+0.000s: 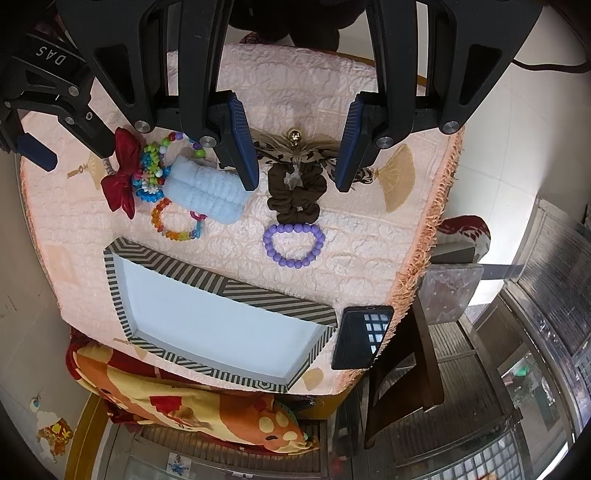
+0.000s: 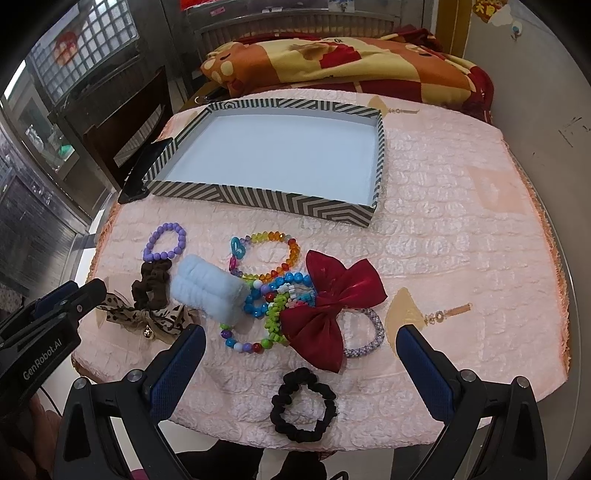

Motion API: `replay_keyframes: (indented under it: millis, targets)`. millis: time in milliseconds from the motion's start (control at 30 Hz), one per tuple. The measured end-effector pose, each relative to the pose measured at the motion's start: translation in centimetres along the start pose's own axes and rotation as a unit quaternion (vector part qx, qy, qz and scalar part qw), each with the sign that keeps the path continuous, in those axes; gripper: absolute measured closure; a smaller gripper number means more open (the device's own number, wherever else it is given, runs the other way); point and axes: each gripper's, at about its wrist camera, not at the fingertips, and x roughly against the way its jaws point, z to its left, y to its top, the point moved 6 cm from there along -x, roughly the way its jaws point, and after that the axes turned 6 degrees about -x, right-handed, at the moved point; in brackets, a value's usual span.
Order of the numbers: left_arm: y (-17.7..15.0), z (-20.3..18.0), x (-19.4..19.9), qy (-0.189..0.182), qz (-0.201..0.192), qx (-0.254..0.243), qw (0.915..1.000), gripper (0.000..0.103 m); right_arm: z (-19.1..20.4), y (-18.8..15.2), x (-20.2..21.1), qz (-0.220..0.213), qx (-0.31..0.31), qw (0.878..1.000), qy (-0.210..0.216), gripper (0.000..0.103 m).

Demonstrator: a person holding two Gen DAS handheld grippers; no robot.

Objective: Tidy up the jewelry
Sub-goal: 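Grasp the purple bead bracelet with the left tool while the right tool grasps the light blue fluffy scrunchie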

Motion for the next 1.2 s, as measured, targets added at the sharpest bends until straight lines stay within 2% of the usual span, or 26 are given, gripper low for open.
replay_keyframes:
  millis: [133, 333, 433, 700, 900, 1033, 1200]
  targets:
    - [0.2, 0.9, -0.4, -0.006, 0.007, 0.018, 0.9998, 0.061, 0.5, 0.2, -0.3, 0.004, 0.015, 1.000, 0.014, 0.001]
    - [0.5, 3.9, -1.3, -0.018, 0.027, 0.063, 0.9975, 0.061, 2.5, 0.8, -1.3, 0.008, 0.071, 0.996, 0.059, 0.001]
    - [0.6, 5.1, -1.9, -0.018, 0.034, 0.070, 0.9968, 0.060, 3.7, 1.1, -2.0, 0.008, 0.101, 0.992, 0.070, 0.001]
    - [0.4, 6.5, -4.6, -0.045, 0.075, 0.081, 0.9929, 0.056, 6.0, 1.7, -4.8, 0.023, 0.176, 0.982, 0.071, 0.001]
    - [1.9, 6.8, -6.0, -0.043, 0.074, 0.074, 0.9935, 0.053, 6.9, 1.9, -5.5, 0.025, 0.197, 0.977, 0.081, 0.003]
    - [2.5, 7.0, -7.1, -0.039, 0.080, 0.066, 0.9938, 0.053, 7.6, 1.8, -6.1, 0.032, 0.211, 0.974, 0.080, 0.014]
    - [3.4, 7.1, -8.1, -0.035, 0.084, 0.056, 0.9943, 0.053, 8.4, 2.0, -6.6, 0.028, 0.225, 0.971, 0.078, 0.020]
